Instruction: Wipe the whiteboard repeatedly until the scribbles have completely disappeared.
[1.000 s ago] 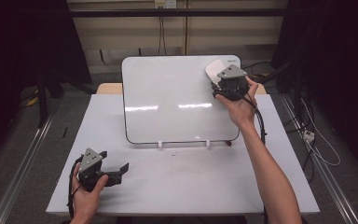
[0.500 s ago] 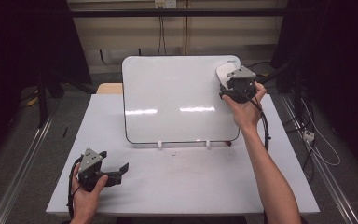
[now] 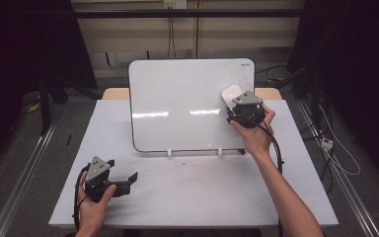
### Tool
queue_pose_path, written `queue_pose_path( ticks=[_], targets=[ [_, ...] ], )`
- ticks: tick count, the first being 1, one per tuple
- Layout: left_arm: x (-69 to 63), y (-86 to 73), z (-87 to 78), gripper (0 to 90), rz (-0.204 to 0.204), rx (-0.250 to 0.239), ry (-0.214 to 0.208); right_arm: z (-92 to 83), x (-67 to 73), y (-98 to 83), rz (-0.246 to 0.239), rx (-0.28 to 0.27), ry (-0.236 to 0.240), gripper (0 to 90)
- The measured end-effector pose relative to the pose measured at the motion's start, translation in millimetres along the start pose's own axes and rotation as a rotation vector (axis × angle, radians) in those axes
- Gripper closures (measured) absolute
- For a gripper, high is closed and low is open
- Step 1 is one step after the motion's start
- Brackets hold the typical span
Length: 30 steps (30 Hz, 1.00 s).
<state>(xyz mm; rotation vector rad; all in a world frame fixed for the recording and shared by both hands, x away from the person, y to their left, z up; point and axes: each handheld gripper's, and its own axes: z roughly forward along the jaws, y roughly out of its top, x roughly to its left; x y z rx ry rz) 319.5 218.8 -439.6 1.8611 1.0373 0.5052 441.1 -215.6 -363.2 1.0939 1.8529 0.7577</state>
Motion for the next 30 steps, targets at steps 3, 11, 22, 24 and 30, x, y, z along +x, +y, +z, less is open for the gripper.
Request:
queue_pose_path(
  ticks=[3,11,22,24,30],
  targets=[
    [0.3,0.0,-0.3,4.8,-0.002,-0.002,0.000,1.4,-1.8,6.5,0.035,0.001,-0.006,31.5],
    [2.3,-0.7,-2.6,4.7,-0.003,-0.006,0.000,8.8,-22.6,29.9,0.157,-0.012,-0.036,31.5],
    [2.9,-0.6,-3.5,4.7,-0.006,-0.011,-0.002,17.5,-43.0,54.1,0.238,-0.029,-0.073,31.5],
    [3.4,-0.8,-3.4,4.7,-0.007,-0.009,0.001,17.6,-41.5,52.1,0.245,-0.028,-0.086,31.5],
    [2.1,-0.7,-2.9,4.7,-0.004,-0.008,-0.002,15.5,-34.7,43.4,0.249,-0.010,-0.079,31.6]
  ],
)
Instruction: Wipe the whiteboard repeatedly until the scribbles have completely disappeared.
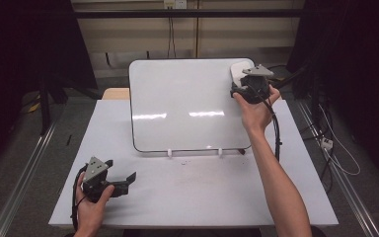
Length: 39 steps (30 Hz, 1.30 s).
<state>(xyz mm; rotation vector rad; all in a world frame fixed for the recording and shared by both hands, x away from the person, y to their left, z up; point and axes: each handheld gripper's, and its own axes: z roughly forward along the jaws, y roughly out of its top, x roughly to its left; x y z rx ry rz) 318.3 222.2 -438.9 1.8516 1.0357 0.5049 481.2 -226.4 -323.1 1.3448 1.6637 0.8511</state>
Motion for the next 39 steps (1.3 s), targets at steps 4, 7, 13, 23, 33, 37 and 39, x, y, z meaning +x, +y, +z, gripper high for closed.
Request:
queue_pose_path(
  ticks=[4,7,13,23,33,37,39],
  targets=[
    [-0.9,0.1,-0.2,4.8,0.002,0.001,-0.001,-4.0,5.2,-10.8,-0.013,0.020,0.003,31.6],
    [-0.6,0.1,-0.4,4.8,0.001,0.000,0.000,-7.9,11.7,-24.8,-0.047,0.026,0.016,31.6],
    [-1.3,0.4,0.7,4.7,0.003,0.001,0.001,-19.8,29.3,-56.2,-0.140,0.023,0.033,31.6],
    [-1.1,0.5,1.9,4.7,0.005,0.005,0.001,-18.6,28.8,-60.0,-0.129,-0.023,0.058,31.5],
    [0.6,-0.2,0.0,4.7,-0.002,0.001,0.000,-5.5,9.2,-21.4,-0.045,-0.047,0.024,31.5],
    [0.7,-0.1,0.1,4.7,-0.004,0.000,-0.001,-1.1,0.2,-4.1,-0.038,-0.043,0.009,31.5],
    [1.0,-0.1,0.1,4.7,-0.004,0.000,-0.001,0.7,-4.8,4.0,-0.033,-0.039,0.006,31.5]
  ],
)
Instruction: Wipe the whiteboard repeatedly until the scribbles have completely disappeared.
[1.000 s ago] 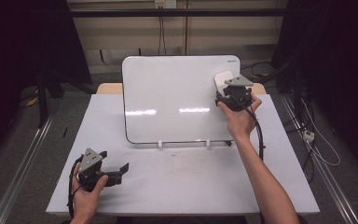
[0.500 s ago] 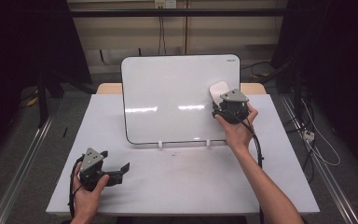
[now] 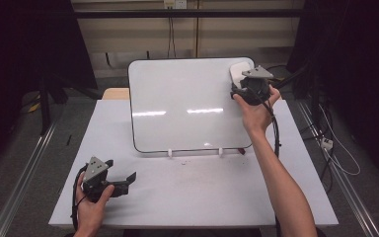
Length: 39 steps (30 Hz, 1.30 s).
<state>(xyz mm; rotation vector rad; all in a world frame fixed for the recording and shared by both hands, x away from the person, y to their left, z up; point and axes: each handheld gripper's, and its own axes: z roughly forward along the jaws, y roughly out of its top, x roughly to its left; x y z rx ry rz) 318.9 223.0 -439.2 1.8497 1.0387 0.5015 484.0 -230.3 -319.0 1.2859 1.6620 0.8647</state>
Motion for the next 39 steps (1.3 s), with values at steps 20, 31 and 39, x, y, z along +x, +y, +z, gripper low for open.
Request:
queue_pose_path(
  ticks=[20,31,39],
  targets=[
    [-1.5,0.7,1.7,4.7,0.006,0.002,-0.003,-3.4,43.1,-6.9,-0.223,0.062,0.105,31.6],
    [-1.3,1.5,-0.7,4.8,0.012,-0.006,-0.002,-17.6,82.3,-43.0,-0.348,0.027,0.145,31.6],
    [0.3,0.6,-0.5,4.7,0.005,-0.003,-0.001,-13.2,74.6,-36.8,-0.326,0.033,0.163,31.6]
  ],
)
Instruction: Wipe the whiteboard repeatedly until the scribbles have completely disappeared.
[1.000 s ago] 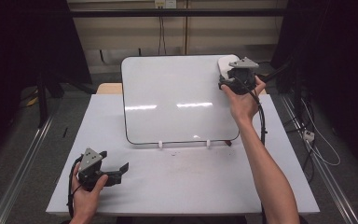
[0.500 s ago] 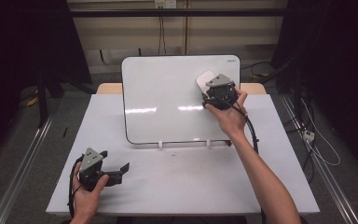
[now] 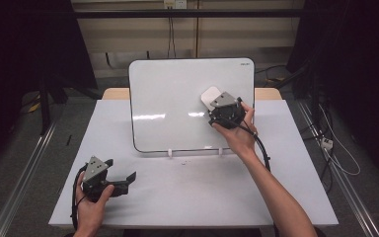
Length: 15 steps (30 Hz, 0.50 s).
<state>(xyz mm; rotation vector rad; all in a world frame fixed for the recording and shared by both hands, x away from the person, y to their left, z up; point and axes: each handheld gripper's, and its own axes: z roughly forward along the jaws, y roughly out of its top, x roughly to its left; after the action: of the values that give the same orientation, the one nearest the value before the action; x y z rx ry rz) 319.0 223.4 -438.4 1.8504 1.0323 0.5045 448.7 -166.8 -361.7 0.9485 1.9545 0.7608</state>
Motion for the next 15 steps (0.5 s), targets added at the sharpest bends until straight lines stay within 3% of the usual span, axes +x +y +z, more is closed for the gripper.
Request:
queue_pose_path(
  ticks=[6,8,15],
  targets=[
    [-0.9,0.1,-0.1,4.7,0.005,0.001,-0.001,3.1,-33.4,15.3,0.104,-0.001,-0.042,31.5],
    [-0.3,-0.1,-0.3,4.7,0.003,0.001,0.000,3.9,-46.8,18.2,0.162,-0.002,-0.054,31.6],
    [0.5,-0.3,-1.1,4.7,0.001,-0.002,0.002,2.9,-81.2,20.2,0.295,0.012,-0.100,31.6]
  ],
)
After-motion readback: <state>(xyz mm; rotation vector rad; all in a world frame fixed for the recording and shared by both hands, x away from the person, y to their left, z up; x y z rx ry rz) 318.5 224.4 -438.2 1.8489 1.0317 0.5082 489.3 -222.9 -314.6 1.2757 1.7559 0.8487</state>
